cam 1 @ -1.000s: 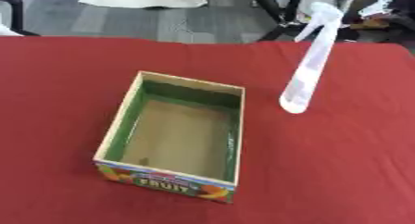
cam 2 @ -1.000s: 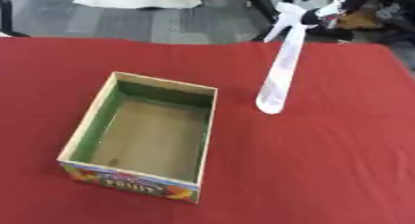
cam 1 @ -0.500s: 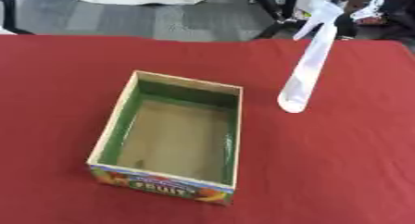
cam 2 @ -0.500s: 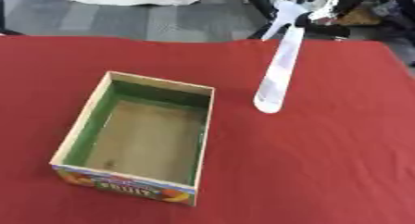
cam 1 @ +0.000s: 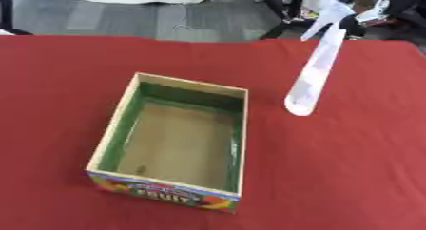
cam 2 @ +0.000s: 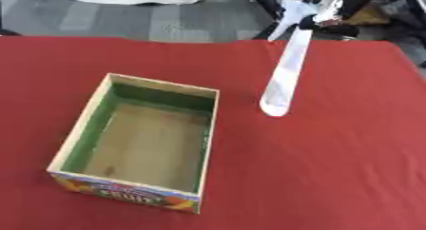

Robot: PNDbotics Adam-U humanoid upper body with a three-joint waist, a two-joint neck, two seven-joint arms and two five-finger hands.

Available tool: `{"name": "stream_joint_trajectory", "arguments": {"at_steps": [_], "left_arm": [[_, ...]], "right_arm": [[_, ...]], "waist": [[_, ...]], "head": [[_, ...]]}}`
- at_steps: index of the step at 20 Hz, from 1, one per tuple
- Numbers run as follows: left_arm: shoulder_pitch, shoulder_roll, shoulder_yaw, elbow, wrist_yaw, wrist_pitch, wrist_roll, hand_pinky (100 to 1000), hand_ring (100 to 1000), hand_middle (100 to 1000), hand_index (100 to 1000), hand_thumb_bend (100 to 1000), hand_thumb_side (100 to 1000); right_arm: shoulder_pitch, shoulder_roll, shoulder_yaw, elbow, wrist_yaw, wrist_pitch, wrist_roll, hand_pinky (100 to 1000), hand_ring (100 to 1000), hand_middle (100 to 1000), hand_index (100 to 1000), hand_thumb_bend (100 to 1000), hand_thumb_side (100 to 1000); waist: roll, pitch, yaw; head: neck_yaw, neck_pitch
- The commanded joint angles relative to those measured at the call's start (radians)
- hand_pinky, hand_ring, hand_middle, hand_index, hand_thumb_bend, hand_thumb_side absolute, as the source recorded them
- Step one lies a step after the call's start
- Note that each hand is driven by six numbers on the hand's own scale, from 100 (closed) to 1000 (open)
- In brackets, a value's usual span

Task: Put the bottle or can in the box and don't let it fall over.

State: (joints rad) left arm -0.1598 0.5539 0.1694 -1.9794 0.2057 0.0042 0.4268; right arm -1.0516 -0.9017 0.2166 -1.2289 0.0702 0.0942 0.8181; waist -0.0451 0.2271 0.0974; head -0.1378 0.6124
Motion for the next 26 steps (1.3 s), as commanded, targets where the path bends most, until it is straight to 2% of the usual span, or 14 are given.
{"name": "stream_joint_trajectory", "arguments": {"at_steps": [1, 20, 26], "left_arm": [[-0.010, 0.024, 0.006, -0.021, -0.003, -0.002, -0.004, 665, 771, 781, 798, 155, 658], [-0.013, 0.017, 0.003, -0.020, -0.005, 0.001, -0.013, 665, 773, 784, 784, 143, 671], [-0.014, 0.014, 0.003, -0.021, -0.006, 0.001, -0.014, 664, 773, 784, 781, 142, 672]], "right_arm": [[-0.023, -0.019, -0.013, 0.000, 0.006, -0.001, -0.006, 823, 755, 753, 807, 424, 116], [-0.017, -0.024, -0.016, 0.007, 0.026, 0.010, -0.012, 793, 717, 716, 778, 274, 100], [-0.013, -0.029, -0.016, 0.000, 0.018, 0.017, -0.022, 788, 703, 702, 767, 259, 100]], "waist": [[0.005, -0.011, -0.001], [0.005, 0.003, -0.001], [0.006, 0.006, -0.001]], "head": [[-0.005, -0.015], [-0.014, -0.024], [-0.014, -0.023]]}}
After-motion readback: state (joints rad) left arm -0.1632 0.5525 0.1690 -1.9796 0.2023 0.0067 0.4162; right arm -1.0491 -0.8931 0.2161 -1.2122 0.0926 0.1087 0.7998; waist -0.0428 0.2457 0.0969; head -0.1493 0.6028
